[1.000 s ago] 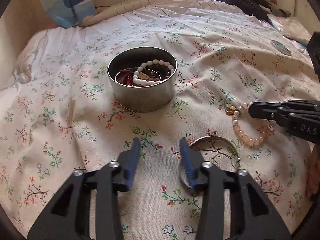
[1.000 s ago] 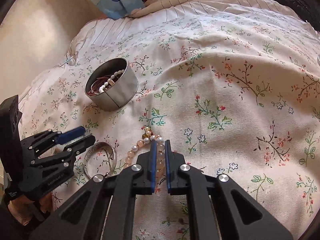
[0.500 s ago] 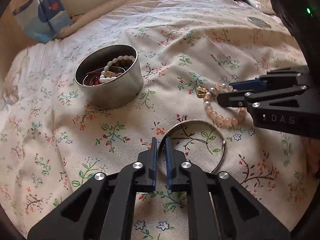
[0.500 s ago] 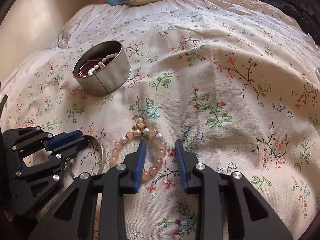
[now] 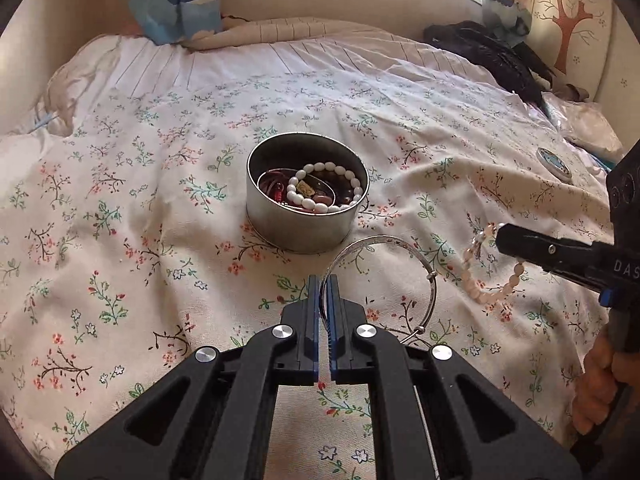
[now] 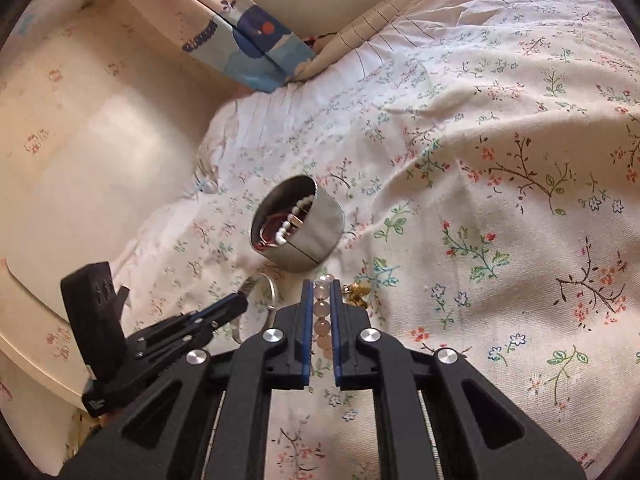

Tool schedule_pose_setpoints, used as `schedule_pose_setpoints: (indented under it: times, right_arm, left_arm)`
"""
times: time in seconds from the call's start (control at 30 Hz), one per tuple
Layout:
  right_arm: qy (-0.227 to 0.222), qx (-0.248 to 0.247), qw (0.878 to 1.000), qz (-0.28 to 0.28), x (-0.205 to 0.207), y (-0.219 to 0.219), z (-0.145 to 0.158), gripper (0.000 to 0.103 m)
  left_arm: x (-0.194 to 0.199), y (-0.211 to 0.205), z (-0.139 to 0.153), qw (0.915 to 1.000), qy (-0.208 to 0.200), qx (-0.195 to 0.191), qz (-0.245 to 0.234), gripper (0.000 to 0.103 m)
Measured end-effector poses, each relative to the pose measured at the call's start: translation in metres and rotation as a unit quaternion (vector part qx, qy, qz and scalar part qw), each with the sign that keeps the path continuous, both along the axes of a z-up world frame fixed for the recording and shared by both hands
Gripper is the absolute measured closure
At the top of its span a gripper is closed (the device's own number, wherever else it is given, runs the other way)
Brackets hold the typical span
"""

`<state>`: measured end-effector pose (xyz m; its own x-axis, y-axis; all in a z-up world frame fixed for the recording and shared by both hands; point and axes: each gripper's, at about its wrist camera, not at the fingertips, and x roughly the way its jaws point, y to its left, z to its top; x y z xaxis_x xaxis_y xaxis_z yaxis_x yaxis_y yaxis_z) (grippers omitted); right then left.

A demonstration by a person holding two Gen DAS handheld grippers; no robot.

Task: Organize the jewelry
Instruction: 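Carry the silver bangle and pink pearl bracelet over the tin with both grippers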

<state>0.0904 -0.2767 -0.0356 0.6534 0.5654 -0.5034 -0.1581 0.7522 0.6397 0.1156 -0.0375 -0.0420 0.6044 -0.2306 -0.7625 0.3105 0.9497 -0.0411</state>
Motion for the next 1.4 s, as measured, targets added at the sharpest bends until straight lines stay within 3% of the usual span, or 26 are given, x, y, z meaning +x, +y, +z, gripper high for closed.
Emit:
schedule_pose_setpoints:
  times: [0.2, 0.47, 1.03, 1.4]
  right_arm:
    - [-0.06, 0.049, 0.997, 0.007, 0.003, 0.007, 0.027, 0.094]
    - [-0.091, 0.078, 0.992, 0.029, 0.02, 0.027, 0.041, 0.094]
    - [-0.103, 0.084, 0.991, 0.032, 0.033, 0.031, 0.04, 0.094]
    - [-0.108, 0.088, 0.99, 0.034, 0.059, 0.039, 0.039, 0.094]
  left_arm:
    - [0.002, 0.0, 0.009, 0.9993, -0.029, 0.009, 0.02, 0.1]
    - [0.004, 0.009, 0.019, 0.9977, -0.053, 0.002, 0.042, 0.1]
    - [0.016, 0.014, 0.029, 0.9953, -0.073, -0.015, 0.062, 0.1]
    - [0.053, 0.016, 0.027, 0.9932, -0.064, -0.043, 0.087, 0.1]
